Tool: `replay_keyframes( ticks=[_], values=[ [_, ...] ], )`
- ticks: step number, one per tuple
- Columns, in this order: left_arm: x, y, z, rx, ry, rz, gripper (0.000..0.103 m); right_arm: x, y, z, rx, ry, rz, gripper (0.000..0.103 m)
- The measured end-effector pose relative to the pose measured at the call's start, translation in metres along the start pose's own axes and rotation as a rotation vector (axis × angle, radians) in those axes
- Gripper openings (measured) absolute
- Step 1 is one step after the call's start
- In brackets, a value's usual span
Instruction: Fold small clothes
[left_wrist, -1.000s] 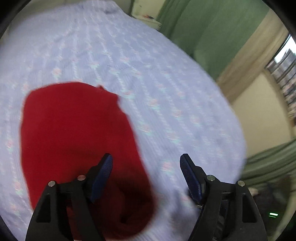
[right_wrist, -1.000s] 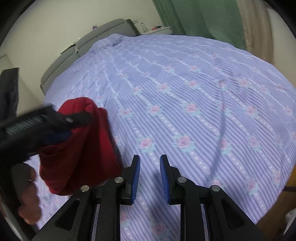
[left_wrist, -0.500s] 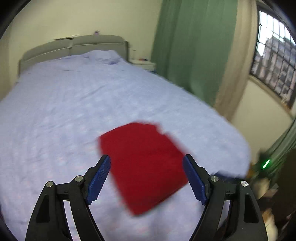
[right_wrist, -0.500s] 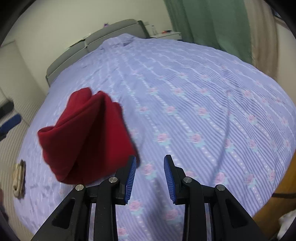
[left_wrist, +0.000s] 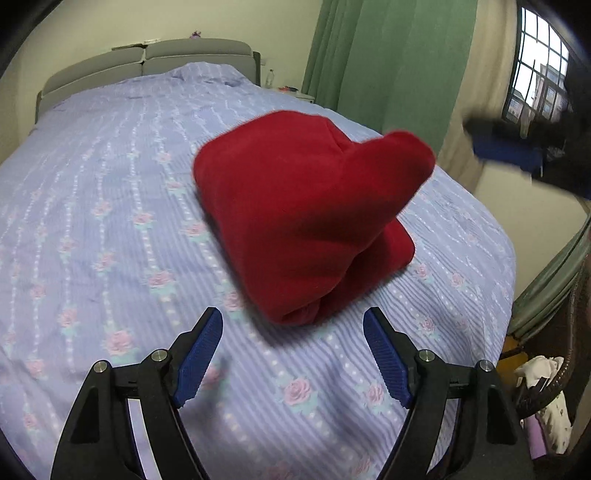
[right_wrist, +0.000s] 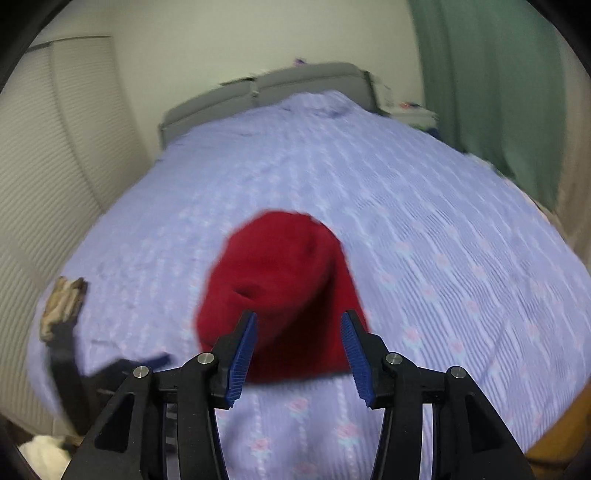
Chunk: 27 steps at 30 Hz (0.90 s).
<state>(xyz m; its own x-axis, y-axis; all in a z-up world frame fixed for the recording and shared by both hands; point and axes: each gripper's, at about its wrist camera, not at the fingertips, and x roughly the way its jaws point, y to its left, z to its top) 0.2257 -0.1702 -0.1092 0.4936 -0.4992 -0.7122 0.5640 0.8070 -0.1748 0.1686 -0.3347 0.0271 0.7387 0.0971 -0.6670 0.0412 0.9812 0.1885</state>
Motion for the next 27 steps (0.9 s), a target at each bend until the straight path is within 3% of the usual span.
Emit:
replay_keyframes(
  ticks=[3, 5, 9, 12, 14, 19, 21, 24, 27],
  values=[
    [0.017, -0.003, 0.005, 0.01, -0.007, -0.004, 0.076, 0.008, 0.016, 0.014, -0.039, 0.013, 0.067, 0.048],
    [0.021, 0.0, 0.003, -0.04, 0.014, -0.02, 0.068, 0.022, 0.024, 0.02, -0.068, 0.04, 0.08, 0.048],
    [0.027, 0.006, 0.002, -0.081, -0.001, -0.004, 0.067, 0.049, 0.029, 0.024, -0.064, 0.106, 0.097, 0.048],
    [0.036, 0.006, 0.001, -0.076, 0.011, 0.024, 0.063, 0.063, 0.028, 0.018, -0.063, 0.142, 0.1, 0.048],
    [0.045, 0.011, 0.0, -0.079, 0.037, 0.039, 0.05, 0.071, 0.026, 0.013, -0.06, 0.165, 0.075, 0.048],
    [0.054, 0.035, -0.001, -0.213, 0.083, -0.026, 0.047, 0.081, -0.001, -0.006, 0.024, 0.221, 0.107, 0.048],
    [0.048, 0.023, 0.002, -0.16, 0.061, 0.013, 0.04, 0.087, -0.01, -0.011, 0.062, 0.233, 0.133, 0.048],
    [0.042, 0.004, 0.002, -0.049, 0.026, 0.094, 0.04, 0.099, -0.025, -0.015, 0.132, 0.26, 0.163, 0.048],
    [0.043, 0.008, 0.002, -0.08, 0.033, 0.079, 0.039, 0.11, -0.039, -0.013, 0.216, 0.269, 0.223, 0.048]
  ],
)
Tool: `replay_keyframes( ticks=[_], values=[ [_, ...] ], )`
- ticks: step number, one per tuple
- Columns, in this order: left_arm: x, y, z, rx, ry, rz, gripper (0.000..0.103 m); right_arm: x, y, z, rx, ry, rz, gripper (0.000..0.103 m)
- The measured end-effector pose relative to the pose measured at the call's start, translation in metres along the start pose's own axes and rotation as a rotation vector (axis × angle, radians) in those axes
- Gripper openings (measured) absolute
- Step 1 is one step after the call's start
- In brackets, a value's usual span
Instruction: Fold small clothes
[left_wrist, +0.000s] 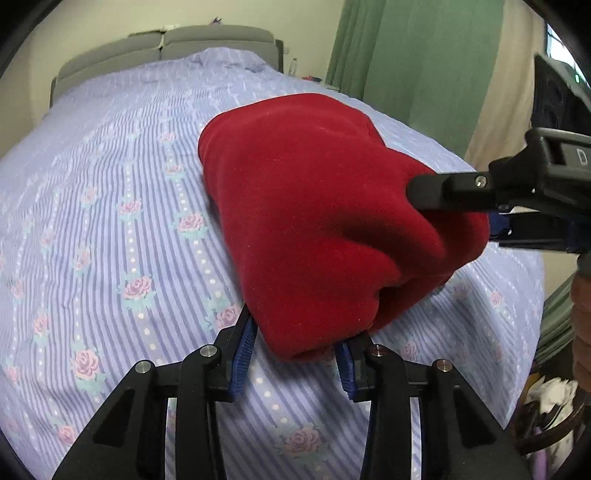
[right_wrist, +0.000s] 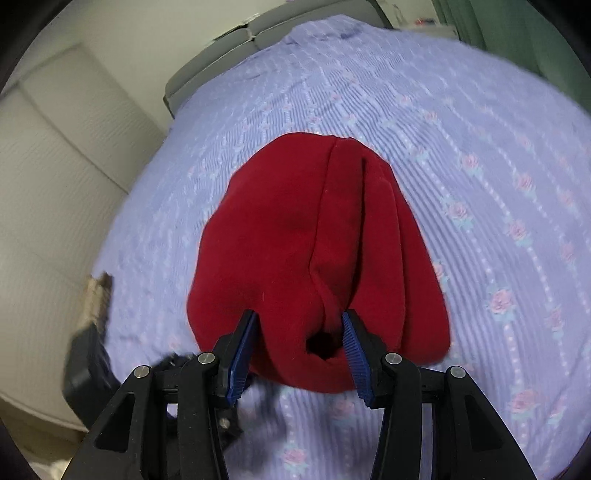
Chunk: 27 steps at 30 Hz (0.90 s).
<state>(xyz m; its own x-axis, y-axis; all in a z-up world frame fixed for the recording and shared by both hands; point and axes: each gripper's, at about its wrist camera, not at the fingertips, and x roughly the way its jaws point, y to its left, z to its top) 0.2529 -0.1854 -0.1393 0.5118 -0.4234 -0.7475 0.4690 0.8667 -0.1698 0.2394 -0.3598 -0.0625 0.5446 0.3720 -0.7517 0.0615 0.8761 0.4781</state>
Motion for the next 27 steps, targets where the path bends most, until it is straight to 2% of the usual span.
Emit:
replay_keyframes(
  ticks=[2, 4, 6, 8, 10, 12, 15, 20, 25, 27],
  values=[
    [-0.001, 0.003, 0.001, -0.01, 0.0, -0.009, 0.038, 0.002, -0.004, 0.003, 0.029, -0.01, 0.048, 0.046],
    [-0.001, 0.003, 0.002, -0.005, 0.004, -0.003, 0.038, -0.001, 0.0, 0.004, 0.007, -0.043, 0.055, 0.033],
    [-0.004, 0.003, 0.004, 0.0, 0.004, 0.005, 0.036, -0.009, 0.009, 0.006, -0.025, -0.088, 0.059, 0.028],
    [-0.006, 0.0, 0.007, -0.007, 0.006, 0.019, 0.036, -0.023, 0.024, 0.009, -0.098, -0.149, 0.026, 0.027],
    [-0.01, 0.0, 0.009, -0.062, 0.009, 0.018, 0.036, -0.038, 0.041, 0.013, -0.197, -0.194, -0.024, 0.026],
    [-0.012, 0.002, 0.01, -0.104, 0.026, 0.018, 0.036, -0.047, 0.059, 0.011, -0.337, -0.227, -0.101, 0.025],
    [-0.012, 0.01, 0.011, -0.184, 0.061, -0.002, 0.035, -0.04, 0.054, 0.008, -0.418, -0.195, -0.191, 0.023],
    [-0.011, -0.004, 0.005, -0.145, 0.063, 0.034, 0.036, -0.032, 0.016, -0.002, -0.379, -0.162, -0.24, 0.022],
    [-0.009, -0.003, -0.002, -0.141, 0.079, 0.051, 0.036, -0.019, 0.01, -0.014, -0.416, -0.158, -0.31, 0.023],
    [-0.008, -0.004, -0.003, -0.135, 0.083, 0.052, 0.036, -0.011, 0.001, -0.016, -0.415, -0.137, -0.312, 0.023]
  ],
)
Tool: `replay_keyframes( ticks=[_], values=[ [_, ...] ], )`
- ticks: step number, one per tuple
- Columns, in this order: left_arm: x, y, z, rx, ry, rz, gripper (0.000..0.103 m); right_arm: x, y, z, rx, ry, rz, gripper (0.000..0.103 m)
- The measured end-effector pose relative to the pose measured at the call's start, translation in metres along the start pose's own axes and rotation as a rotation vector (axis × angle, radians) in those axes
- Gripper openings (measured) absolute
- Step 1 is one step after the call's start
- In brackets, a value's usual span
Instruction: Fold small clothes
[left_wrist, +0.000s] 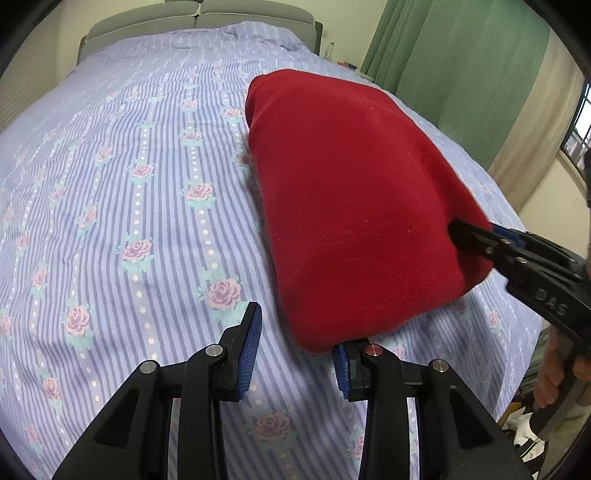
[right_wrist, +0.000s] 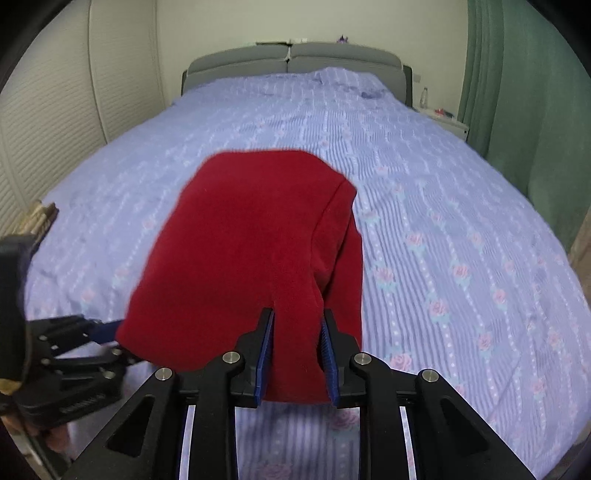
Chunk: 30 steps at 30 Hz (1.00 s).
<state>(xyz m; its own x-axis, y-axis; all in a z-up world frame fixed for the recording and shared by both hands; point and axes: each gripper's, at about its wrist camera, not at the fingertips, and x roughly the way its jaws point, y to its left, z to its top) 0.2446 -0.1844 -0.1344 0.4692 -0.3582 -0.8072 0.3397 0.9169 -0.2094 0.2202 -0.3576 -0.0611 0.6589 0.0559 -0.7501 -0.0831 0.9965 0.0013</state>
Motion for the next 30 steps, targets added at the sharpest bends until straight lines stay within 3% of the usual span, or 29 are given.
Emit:
replay_keyframes(
  ticks=[4, 7, 10, 11, 14, 17, 20, 22, 24, 28, 30],
  values=[
    [0.002, -0.008, -0.001, 0.033, 0.007, 0.017, 0.037, 0.014, -0.015, -0.004, 0.031, 0.012, 0.011, 0.023],
    [0.007, -0.015, -0.002, 0.048, 0.01, 0.029, 0.038, 0.02, -0.01, -0.005, -0.025, 0.015, -0.04, 0.023],
    [0.013, -0.01, -0.001, 0.033, 0.013, 0.013, 0.043, 0.025, -0.008, -0.007, -0.032, 0.015, -0.053, 0.024],
    [0.013, -0.007, -0.002, 0.028, 0.016, 0.01, 0.05, 0.026, -0.007, -0.009, -0.025, 0.018, -0.056, 0.025],
    [0.004, 0.002, -0.007, 0.042, 0.056, 0.008, 0.057, 0.019, -0.009, -0.009, 0.023, 0.012, -0.035, 0.027],
    [-0.018, 0.007, -0.018, 0.079, 0.086, 0.027, 0.057, 0.011, -0.013, -0.01, 0.054, -0.006, -0.033, 0.038],
    [-0.048, 0.008, -0.02, 0.116, 0.009, 0.007, 0.056, 0.006, -0.019, -0.012, 0.091, -0.023, -0.035, 0.054],
    [-0.066, 0.002, -0.013, 0.171, -0.08, 0.01, 0.056, 0.002, -0.023, -0.015, 0.128, -0.03, -0.004, 0.055],
    [-0.065, -0.002, -0.006, 0.217, -0.107, 0.016, 0.056, 0.0, -0.025, -0.018, 0.151, -0.032, 0.005, 0.055],
    [-0.043, -0.01, 0.004, 0.25, -0.079, -0.044, 0.044, -0.003, -0.024, -0.02, 0.146, -0.033, -0.016, 0.055],
    [-0.029, -0.011, 0.01, 0.233, -0.072, -0.072, 0.043, -0.002, -0.024, -0.018, 0.154, -0.031, -0.013, 0.055]
  ],
)
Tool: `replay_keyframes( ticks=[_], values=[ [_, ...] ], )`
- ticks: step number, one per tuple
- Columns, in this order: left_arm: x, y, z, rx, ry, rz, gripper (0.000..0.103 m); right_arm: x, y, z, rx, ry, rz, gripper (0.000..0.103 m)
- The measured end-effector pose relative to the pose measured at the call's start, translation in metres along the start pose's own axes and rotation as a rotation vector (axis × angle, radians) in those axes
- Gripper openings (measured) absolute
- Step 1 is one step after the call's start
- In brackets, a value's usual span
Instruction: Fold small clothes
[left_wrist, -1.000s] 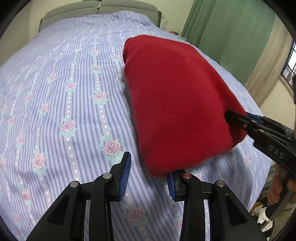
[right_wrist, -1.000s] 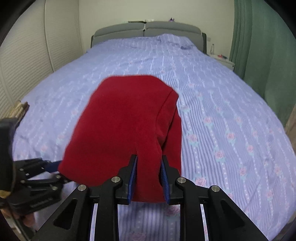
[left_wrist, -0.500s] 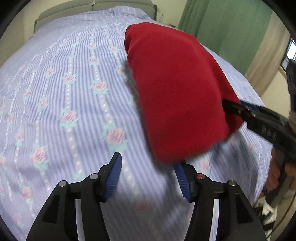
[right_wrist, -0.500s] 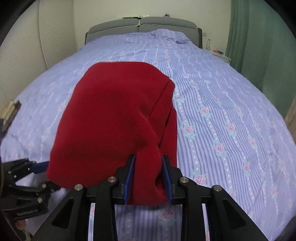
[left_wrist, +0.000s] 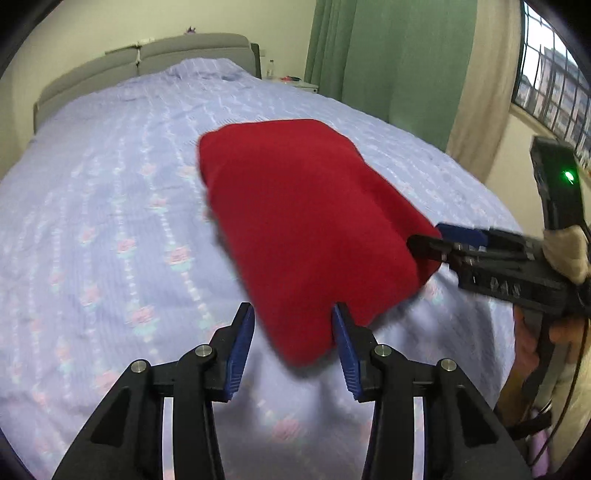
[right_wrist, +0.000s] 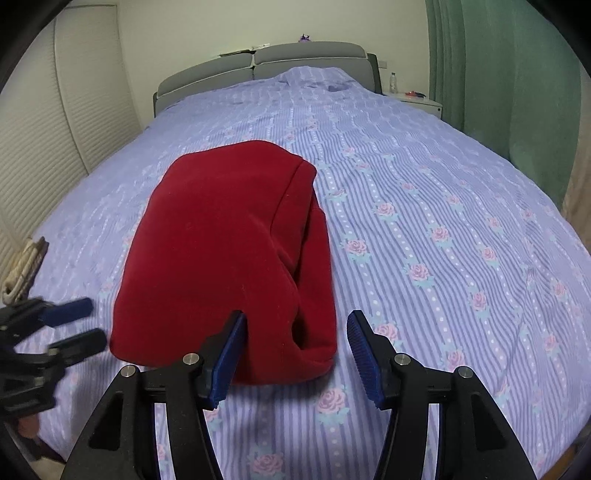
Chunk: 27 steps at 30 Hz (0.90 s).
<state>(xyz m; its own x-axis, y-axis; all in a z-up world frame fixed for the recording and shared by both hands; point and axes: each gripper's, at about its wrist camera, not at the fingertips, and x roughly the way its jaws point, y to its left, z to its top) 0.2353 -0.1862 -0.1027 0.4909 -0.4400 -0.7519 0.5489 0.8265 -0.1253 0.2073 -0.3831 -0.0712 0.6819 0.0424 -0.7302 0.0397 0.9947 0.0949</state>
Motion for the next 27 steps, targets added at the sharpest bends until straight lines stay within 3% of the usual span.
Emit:
replay_keyframes(
  ticks=[2, 6, 11, 14, 17, 23, 24, 25, 27],
  values=[
    [0.018, -0.005, 0.01, 0.003, 0.013, -0.008, 0.044, -0.001, -0.001, 0.001, 0.005, 0.001, 0.008, 0.055],
    [0.015, -0.01, 0.008, -0.007, 0.024, -0.015, 0.045, -0.014, -0.005, 0.009, 0.022, -0.044, 0.015, 0.055],
    [0.024, -0.006, 0.008, -0.032, 0.047, -0.04, 0.046, -0.021, -0.014, 0.045, 0.075, -0.121, 0.089, 0.055],
    [0.027, -0.007, 0.01, -0.021, 0.065, -0.032, 0.046, 0.009, -0.02, 0.071, 0.101, -0.068, 0.121, 0.054],
    [0.033, -0.008, 0.015, -0.023, 0.114, -0.016, 0.046, 0.043, -0.02, 0.091, 0.108, 0.01, 0.133, 0.047],
    [0.036, -0.003, 0.016, -0.034, 0.137, -0.038, 0.047, 0.087, -0.023, 0.104, 0.143, 0.12, 0.191, 0.047],
    [0.036, -0.003, 0.015, -0.035, 0.137, -0.038, 0.047, 0.093, -0.026, 0.105, 0.16, 0.134, 0.207, 0.041],
    [0.036, -0.002, 0.015, -0.039, 0.136, -0.04, 0.047, 0.094, -0.027, 0.105, 0.169, 0.134, 0.244, 0.018],
    [0.037, -0.003, 0.014, -0.034, 0.136, -0.036, 0.047, 0.087, -0.022, 0.105, 0.142, 0.112, 0.253, 0.016]
  ],
)
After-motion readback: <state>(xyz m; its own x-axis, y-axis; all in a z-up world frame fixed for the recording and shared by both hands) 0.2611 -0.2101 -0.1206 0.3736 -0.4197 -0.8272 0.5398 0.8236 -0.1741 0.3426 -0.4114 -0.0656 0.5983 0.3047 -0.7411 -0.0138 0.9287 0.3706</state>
